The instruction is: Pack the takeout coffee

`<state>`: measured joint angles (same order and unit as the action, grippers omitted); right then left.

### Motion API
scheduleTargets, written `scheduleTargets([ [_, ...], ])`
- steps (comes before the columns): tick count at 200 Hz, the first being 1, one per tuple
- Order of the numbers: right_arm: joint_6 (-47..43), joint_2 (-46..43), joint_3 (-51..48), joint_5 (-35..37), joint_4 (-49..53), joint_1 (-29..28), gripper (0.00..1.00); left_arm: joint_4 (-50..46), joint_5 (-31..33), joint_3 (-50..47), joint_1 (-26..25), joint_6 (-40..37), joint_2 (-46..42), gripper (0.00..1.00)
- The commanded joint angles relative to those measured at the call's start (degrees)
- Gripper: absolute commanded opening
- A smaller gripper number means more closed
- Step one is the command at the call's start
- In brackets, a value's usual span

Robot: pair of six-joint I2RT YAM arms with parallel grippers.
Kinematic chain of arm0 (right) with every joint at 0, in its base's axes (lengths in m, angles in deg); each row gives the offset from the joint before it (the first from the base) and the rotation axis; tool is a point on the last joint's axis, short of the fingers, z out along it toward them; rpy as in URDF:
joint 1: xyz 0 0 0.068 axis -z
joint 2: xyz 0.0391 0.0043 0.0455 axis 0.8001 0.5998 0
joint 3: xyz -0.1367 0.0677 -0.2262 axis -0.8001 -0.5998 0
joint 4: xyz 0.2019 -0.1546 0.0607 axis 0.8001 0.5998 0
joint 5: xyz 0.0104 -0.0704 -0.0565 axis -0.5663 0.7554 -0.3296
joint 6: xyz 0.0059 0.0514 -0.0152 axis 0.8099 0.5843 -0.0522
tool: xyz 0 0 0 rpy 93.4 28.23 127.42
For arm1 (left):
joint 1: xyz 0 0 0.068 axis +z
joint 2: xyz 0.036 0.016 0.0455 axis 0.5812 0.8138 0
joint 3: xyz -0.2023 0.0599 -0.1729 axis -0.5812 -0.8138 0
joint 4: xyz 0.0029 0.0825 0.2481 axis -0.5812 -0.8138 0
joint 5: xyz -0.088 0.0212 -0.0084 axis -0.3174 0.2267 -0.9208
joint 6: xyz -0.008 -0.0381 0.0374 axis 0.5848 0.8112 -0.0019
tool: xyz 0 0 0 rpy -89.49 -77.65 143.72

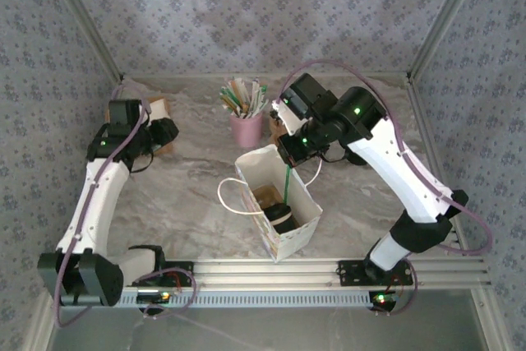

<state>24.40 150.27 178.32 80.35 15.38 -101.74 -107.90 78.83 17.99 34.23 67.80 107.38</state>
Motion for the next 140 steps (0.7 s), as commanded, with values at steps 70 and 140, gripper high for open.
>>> scheduleTargets([
  [70,-1.4,-0.4,1.7,-4.1,-1.9,1.3,0.56,-1.0,7.1,11.0,7.9,-4.2,13.2,0.51],
  [140,-0.9,-7.9,-2.6,-9.6,-11.9,7.0,0.94,-4.8,11.4,18.4,8.2,-6.4,23.8,0.67],
])
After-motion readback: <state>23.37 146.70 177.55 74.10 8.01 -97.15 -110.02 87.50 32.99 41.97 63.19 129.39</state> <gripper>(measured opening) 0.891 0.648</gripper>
